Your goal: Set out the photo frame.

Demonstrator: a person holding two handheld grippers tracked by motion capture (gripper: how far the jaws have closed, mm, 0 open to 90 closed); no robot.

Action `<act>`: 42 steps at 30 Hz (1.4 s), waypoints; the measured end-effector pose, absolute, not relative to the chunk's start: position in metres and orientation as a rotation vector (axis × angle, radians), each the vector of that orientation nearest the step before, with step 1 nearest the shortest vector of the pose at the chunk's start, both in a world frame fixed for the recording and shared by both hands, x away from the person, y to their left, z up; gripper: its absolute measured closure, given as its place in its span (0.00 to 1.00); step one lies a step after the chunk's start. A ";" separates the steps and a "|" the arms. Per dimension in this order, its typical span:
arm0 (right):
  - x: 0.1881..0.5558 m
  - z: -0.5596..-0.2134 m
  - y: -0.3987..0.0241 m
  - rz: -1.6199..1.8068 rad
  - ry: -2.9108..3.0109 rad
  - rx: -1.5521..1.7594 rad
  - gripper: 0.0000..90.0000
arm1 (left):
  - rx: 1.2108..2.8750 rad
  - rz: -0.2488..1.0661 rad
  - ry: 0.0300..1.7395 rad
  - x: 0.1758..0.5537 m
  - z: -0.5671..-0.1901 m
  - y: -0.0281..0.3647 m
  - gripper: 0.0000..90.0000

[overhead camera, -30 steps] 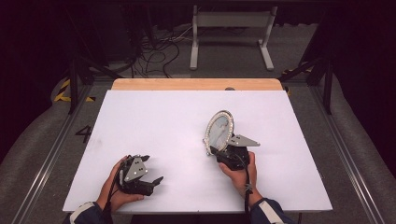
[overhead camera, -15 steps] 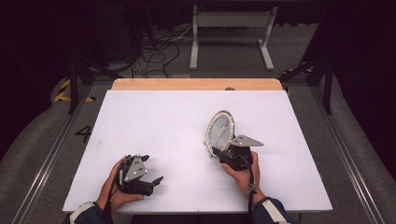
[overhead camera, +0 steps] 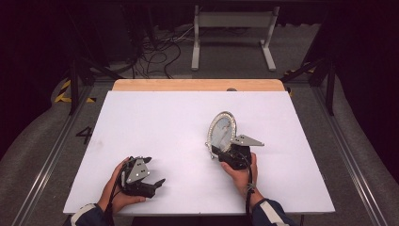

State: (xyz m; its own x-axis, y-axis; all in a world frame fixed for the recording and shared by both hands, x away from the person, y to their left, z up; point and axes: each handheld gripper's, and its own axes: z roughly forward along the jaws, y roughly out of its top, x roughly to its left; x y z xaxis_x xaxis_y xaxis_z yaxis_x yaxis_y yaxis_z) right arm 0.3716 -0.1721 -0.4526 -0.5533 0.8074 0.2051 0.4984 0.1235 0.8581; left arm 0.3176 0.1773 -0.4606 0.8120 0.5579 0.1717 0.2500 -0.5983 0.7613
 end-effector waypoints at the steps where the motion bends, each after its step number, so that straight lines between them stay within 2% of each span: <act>1: 0.371 -0.452 -0.172 1.396 2.098 1.278 0.79 | 2.221 0.511 0.591 0.318 -0.461 0.177 0.16; 2: 0.371 -0.452 -0.174 1.401 2.105 1.285 0.82 | 2.222 0.511 0.591 0.318 -0.460 0.177 0.16; 16: 0.370 -0.450 -0.180 1.428 2.211 1.245 0.87 | 2.225 0.505 0.586 0.318 -0.461 0.177 0.16; 33: 0.366 -0.448 -0.184 1.439 2.308 1.188 0.88 | 2.221 0.490 0.567 0.322 -0.460 0.171 0.16; 35: 0.366 -0.447 -0.185 1.437 2.312 1.185 0.87 | 2.218 0.490 0.560 0.323 -0.460 0.169 0.16; 38: 0.363 -0.447 -0.185 1.412 2.310 1.169 0.79 | 2.208 0.493 0.559 0.330 -0.458 0.164 0.16; 42: 0.357 -0.441 -0.189 1.378 2.272 1.157 0.73 | 2.185 0.471 0.543 0.343 -0.454 0.153 0.16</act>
